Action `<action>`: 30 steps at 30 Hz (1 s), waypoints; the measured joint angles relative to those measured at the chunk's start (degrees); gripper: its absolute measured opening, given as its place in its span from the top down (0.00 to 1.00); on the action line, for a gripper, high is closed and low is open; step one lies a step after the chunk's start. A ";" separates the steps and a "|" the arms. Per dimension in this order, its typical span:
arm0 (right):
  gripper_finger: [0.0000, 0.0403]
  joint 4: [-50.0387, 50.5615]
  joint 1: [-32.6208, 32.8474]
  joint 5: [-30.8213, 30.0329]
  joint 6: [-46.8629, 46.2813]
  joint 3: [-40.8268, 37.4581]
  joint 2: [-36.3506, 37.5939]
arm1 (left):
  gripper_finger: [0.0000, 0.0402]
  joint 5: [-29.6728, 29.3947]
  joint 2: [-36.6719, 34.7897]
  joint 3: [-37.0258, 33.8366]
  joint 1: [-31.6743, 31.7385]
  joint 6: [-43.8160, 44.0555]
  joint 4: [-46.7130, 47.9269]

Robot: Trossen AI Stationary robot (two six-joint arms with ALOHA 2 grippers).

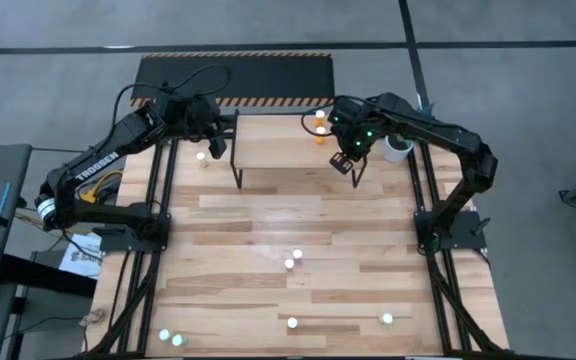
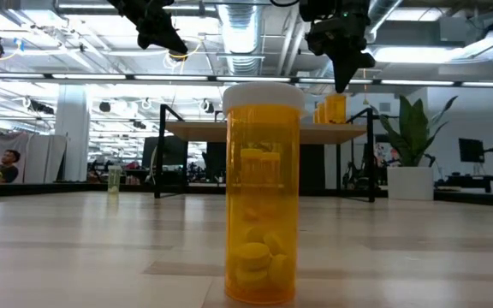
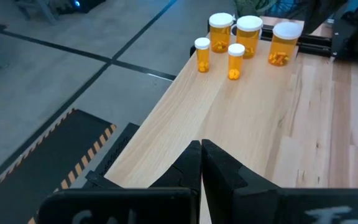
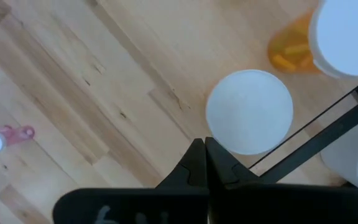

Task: Pick and place medicine bottles onto shelf by color
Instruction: Adjust the large orange pill bottles on the shelf, then put the small orange pill bottle on the shelf aligned with the other small orange pill bottles

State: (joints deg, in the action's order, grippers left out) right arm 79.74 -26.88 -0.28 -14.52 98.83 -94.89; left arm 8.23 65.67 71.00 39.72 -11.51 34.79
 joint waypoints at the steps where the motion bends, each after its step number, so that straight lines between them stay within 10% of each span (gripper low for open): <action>1: 1.00 0.06 0.04 0.11 0.00 0.00 0.00 | 1.00 0.00 0.00 0.00 0.00 0.00 0.00; 10: 1.00 4.87 6.58 0.82 -2.94 0.00 3.67 | 1.00 0.55 0.00 0.02 -0.59 0.62 0.86; 18: 1.00 6.14 27.55 1.19 -19.29 0.05 13.59 | 1.00 4.78 0.00 0.02 -5.92 2.31 7.88; 25: 1.00 -8.06 48.32 -7.00 -34.25 -6.92 16.90 | 1.00 9.75 -0.16 0.02 -20.47 3.70 16.93; 30: 0.99 -23.66 55.63 -8.66 -31.91 -14.12 16.75 | 1.00 -0.56 -2.58 0.02 -35.37 9.98 21.31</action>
State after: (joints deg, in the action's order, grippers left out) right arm 56.07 28.76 -8.94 -46.43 84.70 -78.15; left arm 7.67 63.09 71.02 4.36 -1.53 56.09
